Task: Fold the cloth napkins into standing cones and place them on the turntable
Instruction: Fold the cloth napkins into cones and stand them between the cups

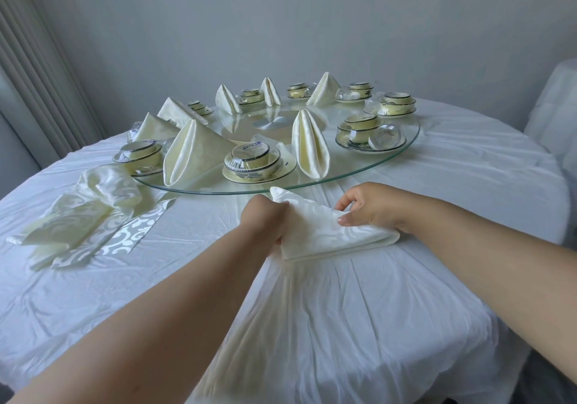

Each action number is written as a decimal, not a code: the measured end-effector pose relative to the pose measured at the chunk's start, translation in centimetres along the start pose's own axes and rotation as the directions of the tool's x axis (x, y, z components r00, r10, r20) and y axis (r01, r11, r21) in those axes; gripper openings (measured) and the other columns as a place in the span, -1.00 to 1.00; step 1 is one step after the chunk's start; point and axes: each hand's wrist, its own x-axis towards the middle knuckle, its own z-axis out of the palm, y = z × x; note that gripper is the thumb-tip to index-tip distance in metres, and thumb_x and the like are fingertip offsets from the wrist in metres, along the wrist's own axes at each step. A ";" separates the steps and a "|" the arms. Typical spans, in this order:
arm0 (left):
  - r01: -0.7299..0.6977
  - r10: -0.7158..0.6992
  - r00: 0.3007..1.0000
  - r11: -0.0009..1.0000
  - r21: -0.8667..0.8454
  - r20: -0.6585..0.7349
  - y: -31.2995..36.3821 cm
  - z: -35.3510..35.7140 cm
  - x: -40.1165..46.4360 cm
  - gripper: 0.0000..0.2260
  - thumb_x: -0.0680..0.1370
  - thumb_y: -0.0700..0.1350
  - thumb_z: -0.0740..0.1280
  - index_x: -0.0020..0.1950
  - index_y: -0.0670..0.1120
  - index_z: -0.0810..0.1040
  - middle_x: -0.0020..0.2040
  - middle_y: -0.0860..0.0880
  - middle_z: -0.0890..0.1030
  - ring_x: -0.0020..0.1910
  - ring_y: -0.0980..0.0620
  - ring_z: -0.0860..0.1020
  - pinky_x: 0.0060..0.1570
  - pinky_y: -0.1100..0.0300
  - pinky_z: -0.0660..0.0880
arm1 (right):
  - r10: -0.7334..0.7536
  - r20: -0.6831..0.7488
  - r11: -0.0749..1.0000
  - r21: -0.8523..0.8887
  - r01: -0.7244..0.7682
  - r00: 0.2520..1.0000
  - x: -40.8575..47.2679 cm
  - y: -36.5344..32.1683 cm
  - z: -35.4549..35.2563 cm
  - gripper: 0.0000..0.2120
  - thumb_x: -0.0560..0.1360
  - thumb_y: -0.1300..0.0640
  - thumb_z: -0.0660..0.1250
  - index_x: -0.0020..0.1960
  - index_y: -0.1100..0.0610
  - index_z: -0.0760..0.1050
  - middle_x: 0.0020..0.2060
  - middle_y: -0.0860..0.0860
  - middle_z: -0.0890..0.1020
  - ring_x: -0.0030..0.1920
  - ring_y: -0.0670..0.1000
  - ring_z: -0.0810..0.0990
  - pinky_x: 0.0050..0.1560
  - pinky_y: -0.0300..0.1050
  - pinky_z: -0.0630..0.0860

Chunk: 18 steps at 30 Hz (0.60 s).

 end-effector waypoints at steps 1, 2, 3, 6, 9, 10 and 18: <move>-0.015 0.016 1.000 0.998 0.058 -0.010 -0.2 0.3 0.3 -0.84 0.51 -0.09 0.29 -0.11 -0.19 0.50 -0.08 -0.19 0.61 -0.07 -0.22 0.62 -0.04 -0.01 0.59 | -0.008 -0.029 1.000 -0.023 0.007 1.000 0.0 0.0 0.0 -0.88 0.46 0.09 0.44 -0.02 0.04 0.57 -0.22 -0.07 0.61 -0.19 -0.08 0.57 -0.22 -0.24 0.41; -0.028 0.030 0.999 0.994 0.109 -0.019 -0.4 0.5 0.5 -0.82 0.53 -0.08 0.28 -0.06 -0.20 0.52 -0.06 -0.18 0.61 -0.05 -0.21 0.60 -0.05 0.03 0.57 | -0.017 -0.067 0.999 -0.029 0.015 0.998 -0.1 0.0 0.0 -0.87 0.47 0.05 0.42 -0.01 0.02 0.55 -0.20 -0.07 0.60 -0.17 -0.08 0.56 -0.22 -0.23 0.38; -0.041 0.045 0.999 0.986 0.161 -0.026 -0.7 0.7 0.6 -0.79 0.54 -0.07 0.27 -0.01 -0.21 0.53 -0.04 -0.17 0.61 -0.04 -0.20 0.58 -0.09 0.08 0.53 | -0.025 -0.105 0.999 -0.029 0.022 0.994 -0.1 0.0 0.0 -0.84 0.48 0.01 0.41 0.02 0.01 0.53 -0.16 -0.06 0.60 -0.14 -0.07 0.55 -0.21 -0.23 0.37; -0.078 0.097 0.994 0.959 0.274 -0.057 -1.3 1.0 1.0 -0.75 0.58 -0.06 0.22 0.03 -0.24 0.53 -0.01 -0.19 0.61 -0.02 -0.19 0.55 -0.18 0.13 0.37 | -0.043 -0.159 0.997 -0.070 0.032 0.986 -0.4 0.3 0.4 -0.80 0.52 0.01 0.37 0.10 0.03 0.47 -0.11 0.00 0.59 -0.13 -0.06 0.52 -0.24 -0.25 0.35; -0.110 0.143 0.987 0.931 0.348 -0.069 -1.3 1.3 0.9 -0.78 0.60 -0.07 0.18 -0.04 -0.22 0.49 0.00 -0.18 0.60 -0.07 -0.16 0.51 -0.18 0.12 0.35 | -0.029 -0.163 0.984 -0.175 0.000 0.986 -0.6 1.1 1.2 -0.85 0.54 -0.03 0.31 0.06 0.00 0.47 -0.26 -0.03 0.54 -0.25 -0.04 0.50 -0.27 -0.14 0.36; -0.118 0.152 0.986 0.924 0.365 -0.066 -1.3 1.4 0.8 -0.79 0.60 -0.07 0.17 -0.05 -0.20 0.48 0.01 -0.18 0.60 -0.07 -0.15 0.51 -0.18 0.12 0.35 | -0.016 -0.172 0.980 -0.196 -0.018 0.985 -0.7 1.4 1.3 -0.87 0.54 -0.05 0.30 0.03 -0.02 0.46 -0.27 -0.03 0.54 -0.27 -0.02 0.51 -0.27 -0.11 0.38; -0.209 0.308 0.933 0.883 0.420 -0.185 -1.1 1.5 -0.1 -0.75 0.58 -0.05 0.20 0.21 -0.13 0.34 0.17 -0.10 0.51 0.17 -0.17 0.47 -0.03 0.04 0.36 | -0.068 -0.246 0.941 -0.339 -0.020 0.967 -1.4 1.8 1.8 -0.79 0.56 -0.10 0.23 -0.12 0.03 0.46 -0.16 -0.02 0.61 -0.14 -0.01 0.54 -0.16 -0.10 0.41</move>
